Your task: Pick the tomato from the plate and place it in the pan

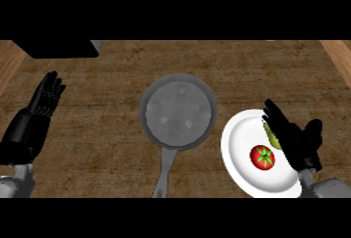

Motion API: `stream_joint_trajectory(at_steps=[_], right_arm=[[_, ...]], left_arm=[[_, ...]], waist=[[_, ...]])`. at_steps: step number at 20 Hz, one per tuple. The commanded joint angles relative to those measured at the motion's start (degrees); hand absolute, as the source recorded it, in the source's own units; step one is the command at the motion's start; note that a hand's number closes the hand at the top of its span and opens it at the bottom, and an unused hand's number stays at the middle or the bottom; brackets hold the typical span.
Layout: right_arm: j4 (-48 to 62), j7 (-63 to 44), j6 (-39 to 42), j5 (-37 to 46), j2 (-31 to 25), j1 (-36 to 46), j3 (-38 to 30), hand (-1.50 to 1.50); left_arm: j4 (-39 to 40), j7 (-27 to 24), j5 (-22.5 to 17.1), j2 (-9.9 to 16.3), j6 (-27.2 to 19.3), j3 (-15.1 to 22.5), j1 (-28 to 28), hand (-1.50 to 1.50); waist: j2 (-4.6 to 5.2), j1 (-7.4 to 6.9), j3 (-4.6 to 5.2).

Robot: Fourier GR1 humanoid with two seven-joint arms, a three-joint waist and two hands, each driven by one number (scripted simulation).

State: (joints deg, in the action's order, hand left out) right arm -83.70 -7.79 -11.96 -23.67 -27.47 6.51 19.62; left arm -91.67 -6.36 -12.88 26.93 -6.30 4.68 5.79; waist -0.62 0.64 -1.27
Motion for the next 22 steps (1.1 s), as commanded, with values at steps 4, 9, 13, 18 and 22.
stream_joint_trajectory(at_steps=[4,9,13,18,22], right_arm=[[-8.0,7.3,16.9,-6.9,2.3,8.1,1.5,-1.50],[-8.3,12.4,11.8,15.3,-15.9,13.0,-2.6,1.50],[-1.7,27.8,12.4,-5.9,3.8,-0.9,-11.5,1.50],[-3.7,36.2,27.3,-3.5,-6.3,-5.9,-15.1,-1.50],[-7.4,32.9,27.6,1.8,-13.1,-5.4,-16.4,-1.50]], left_arm=[[8.1,8.3,2.8,3.5,-2.8,-2.2,-1.7,0.00],[11.8,11.5,3.7,3.2,-4.2,-1.4,-5.6,0.00],[15.5,18.9,4.8,3.7,-6.4,-2.4,-1.1,0.00],[20.4,13.8,5.2,2.2,-3.8,-3.5,-1.3,0.00],[18.4,18.6,6.3,3.7,-4.5,-3.9,0.5,0.00]], waist=[[0.99,-2.80,0.96],[-0.92,0.12,2.69],[0.97,0.80,1.02],[0.65,0.09,1.28],[0.52,0.13,1.30]])
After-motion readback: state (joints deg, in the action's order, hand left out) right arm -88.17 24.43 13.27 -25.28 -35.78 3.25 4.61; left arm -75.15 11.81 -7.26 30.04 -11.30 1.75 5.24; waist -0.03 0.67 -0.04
